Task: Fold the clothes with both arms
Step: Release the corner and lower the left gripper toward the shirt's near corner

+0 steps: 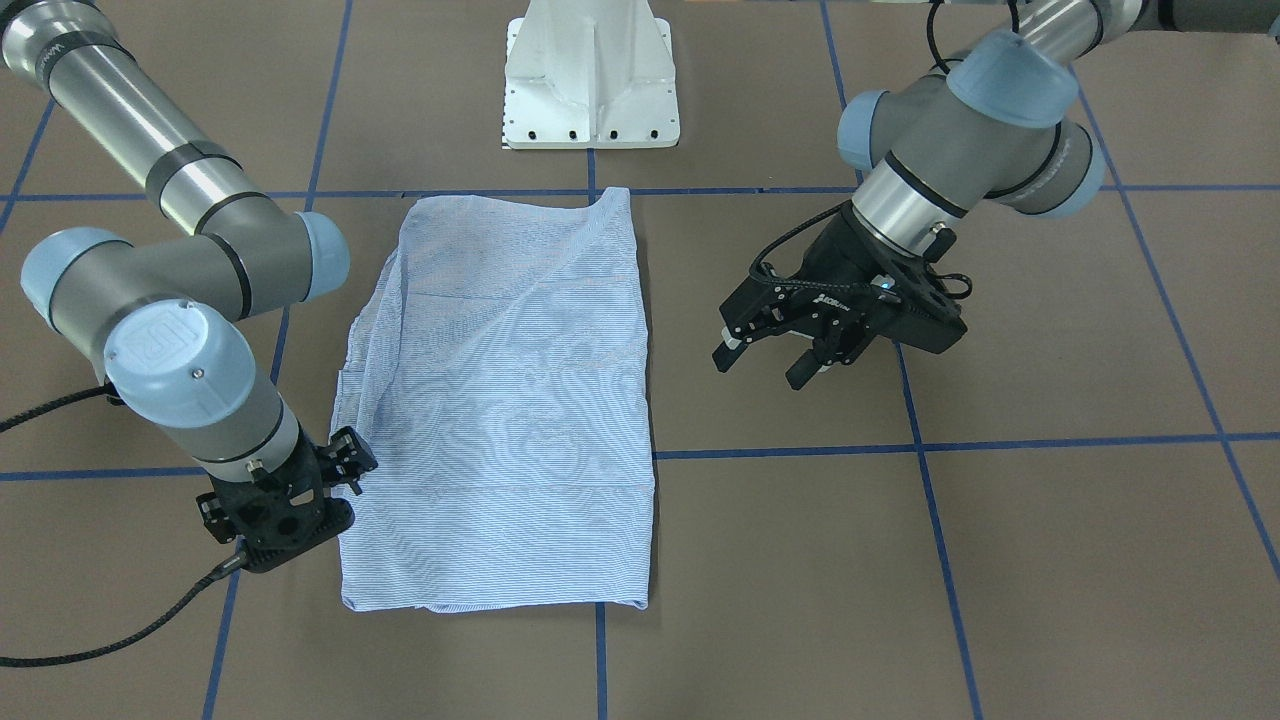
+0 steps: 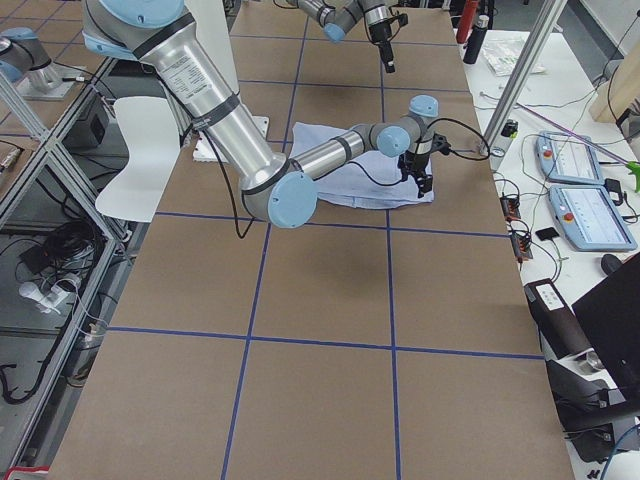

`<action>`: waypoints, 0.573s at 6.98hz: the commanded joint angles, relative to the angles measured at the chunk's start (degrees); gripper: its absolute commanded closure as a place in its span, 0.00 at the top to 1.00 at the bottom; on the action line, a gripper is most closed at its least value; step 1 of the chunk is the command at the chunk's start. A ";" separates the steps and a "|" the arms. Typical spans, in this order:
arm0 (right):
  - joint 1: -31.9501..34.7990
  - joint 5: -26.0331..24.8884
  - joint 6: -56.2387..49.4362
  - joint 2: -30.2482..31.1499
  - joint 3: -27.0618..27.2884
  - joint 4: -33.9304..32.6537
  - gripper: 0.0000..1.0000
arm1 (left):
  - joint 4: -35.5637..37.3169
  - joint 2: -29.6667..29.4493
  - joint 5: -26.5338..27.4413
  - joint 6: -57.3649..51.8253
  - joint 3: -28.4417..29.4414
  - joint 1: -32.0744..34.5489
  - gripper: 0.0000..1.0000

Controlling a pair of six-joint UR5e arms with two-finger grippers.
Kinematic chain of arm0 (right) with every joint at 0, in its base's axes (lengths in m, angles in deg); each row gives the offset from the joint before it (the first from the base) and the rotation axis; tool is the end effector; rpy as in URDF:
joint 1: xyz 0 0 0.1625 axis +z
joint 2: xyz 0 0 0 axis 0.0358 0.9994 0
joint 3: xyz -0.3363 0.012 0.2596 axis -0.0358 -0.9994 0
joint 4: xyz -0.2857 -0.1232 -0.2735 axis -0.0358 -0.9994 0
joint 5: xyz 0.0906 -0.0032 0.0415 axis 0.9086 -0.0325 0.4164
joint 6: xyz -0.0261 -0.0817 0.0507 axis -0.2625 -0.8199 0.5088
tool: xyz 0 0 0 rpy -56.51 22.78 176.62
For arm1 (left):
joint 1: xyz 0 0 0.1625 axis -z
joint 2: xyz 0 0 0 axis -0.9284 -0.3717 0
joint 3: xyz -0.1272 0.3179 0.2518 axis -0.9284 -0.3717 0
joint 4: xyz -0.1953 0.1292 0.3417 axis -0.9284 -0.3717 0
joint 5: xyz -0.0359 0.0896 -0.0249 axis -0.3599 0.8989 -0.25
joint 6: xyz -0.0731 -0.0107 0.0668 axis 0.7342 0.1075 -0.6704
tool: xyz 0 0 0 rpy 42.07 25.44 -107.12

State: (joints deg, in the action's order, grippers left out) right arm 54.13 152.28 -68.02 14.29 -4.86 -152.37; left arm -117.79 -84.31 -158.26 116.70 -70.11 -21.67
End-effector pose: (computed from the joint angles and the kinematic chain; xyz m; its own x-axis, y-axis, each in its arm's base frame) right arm -0.3922 -0.6436 0.3501 0.6787 -0.4776 0.5580 0.3032 0.8741 0.3794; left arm 0.3789 -0.5332 0.2250 0.1994 -0.0207 -0.9797 0.3574 0.9325 0.0530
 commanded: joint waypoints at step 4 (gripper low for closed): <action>-1.27 14.63 30.25 12.82 25.00 0.43 1.00 | 0.26 7.97 9.02 23.58 -11.09 -22.21 1.00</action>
State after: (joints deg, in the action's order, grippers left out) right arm 53.65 165.67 -44.68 25.34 15.56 -152.16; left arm -117.69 -76.81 -153.58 134.97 -79.95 -37.73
